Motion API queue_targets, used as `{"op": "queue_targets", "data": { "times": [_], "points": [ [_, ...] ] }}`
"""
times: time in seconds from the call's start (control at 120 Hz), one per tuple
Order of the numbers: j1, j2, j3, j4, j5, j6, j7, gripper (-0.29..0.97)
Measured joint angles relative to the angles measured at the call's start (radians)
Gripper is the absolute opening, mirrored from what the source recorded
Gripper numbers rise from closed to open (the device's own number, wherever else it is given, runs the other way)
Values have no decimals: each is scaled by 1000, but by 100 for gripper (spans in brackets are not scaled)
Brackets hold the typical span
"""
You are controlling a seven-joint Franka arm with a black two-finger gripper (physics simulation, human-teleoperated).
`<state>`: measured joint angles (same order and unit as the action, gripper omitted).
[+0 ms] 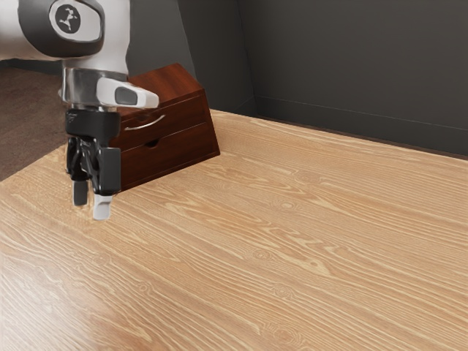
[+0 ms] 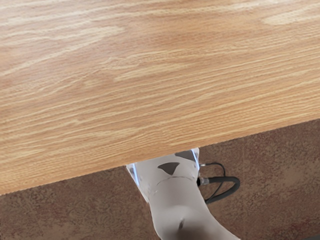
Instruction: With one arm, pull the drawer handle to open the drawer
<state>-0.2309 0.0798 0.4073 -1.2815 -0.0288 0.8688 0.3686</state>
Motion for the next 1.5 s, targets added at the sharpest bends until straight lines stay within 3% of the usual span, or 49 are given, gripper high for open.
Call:
{"op": "queue_targets", "data": {
  "times": [0.108,0.192,0.4,0.458,0.533,0.608,0.725,0.833,0.925,1.067,1.208,1.5],
  "points": [
    [119,12,-23,33,-10,186,92,68],
    [189,-11,-110,27,15,269,129,68],
    [56,-65,-116,39,110,354,147,68],
    [81,76,-113,228,126,389,189,68],
    [234,320,-122,487,105,447,261,68],
    [409,464,-204,570,29,517,330,68],
    [469,632,-239,717,3,612,429,68],
    [513,702,-238,750,-3,699,506,68],
    [525,723,-237,756,31,755,561,64],
    [526,730,-195,755,77,813,646,42],
    [538,749,-181,756,98,845,712,32],
    [586,791,-182,797,-48,934,782,29]
  ]
}}
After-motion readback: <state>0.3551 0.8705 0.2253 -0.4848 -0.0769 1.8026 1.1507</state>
